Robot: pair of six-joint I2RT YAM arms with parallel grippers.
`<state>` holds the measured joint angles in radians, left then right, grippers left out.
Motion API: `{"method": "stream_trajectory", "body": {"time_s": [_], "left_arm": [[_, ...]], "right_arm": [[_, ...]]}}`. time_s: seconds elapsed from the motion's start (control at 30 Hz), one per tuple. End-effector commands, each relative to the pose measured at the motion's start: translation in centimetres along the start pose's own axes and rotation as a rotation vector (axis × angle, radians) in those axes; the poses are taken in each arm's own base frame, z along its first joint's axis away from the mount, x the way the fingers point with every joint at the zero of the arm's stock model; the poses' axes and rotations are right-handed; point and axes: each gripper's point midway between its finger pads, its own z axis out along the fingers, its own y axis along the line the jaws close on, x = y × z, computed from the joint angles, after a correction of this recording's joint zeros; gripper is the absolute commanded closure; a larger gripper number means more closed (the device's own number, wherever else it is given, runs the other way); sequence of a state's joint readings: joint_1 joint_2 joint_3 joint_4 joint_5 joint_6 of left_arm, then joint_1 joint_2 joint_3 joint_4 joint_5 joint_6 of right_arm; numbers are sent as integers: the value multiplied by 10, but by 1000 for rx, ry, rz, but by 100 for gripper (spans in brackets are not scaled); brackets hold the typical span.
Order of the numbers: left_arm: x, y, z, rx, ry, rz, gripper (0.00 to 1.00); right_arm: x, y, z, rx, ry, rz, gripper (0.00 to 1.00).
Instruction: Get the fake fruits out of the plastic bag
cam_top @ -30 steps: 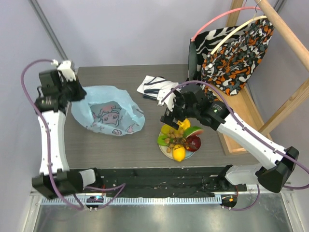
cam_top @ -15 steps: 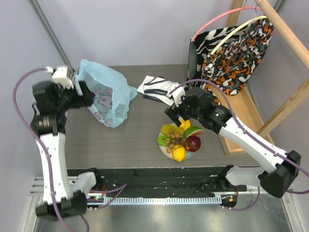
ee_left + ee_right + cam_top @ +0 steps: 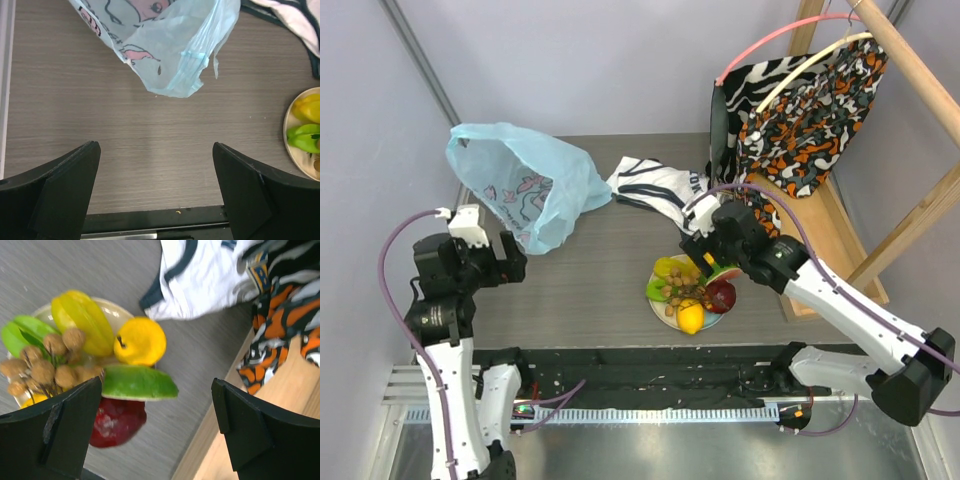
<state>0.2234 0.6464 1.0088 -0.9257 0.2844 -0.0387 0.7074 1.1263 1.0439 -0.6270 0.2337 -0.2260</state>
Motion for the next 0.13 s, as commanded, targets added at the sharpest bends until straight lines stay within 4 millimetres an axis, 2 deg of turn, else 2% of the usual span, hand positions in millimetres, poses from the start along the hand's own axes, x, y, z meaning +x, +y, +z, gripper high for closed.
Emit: {"method": "stream_trajectory", "body": {"time_s": [0.0,0.03,0.1], "left_arm": [[-1,9,6,-36,-16,2,0],[-1,7,7,-28,-16,-4,0],[-1,4,11,-7,-23,-10,0]], "right_arm": [[28,-21,-19,119,48,-17,0],[39,-21,-19,126,79,-31,0],[47,-27,-26,159,84,-41,0]]}}
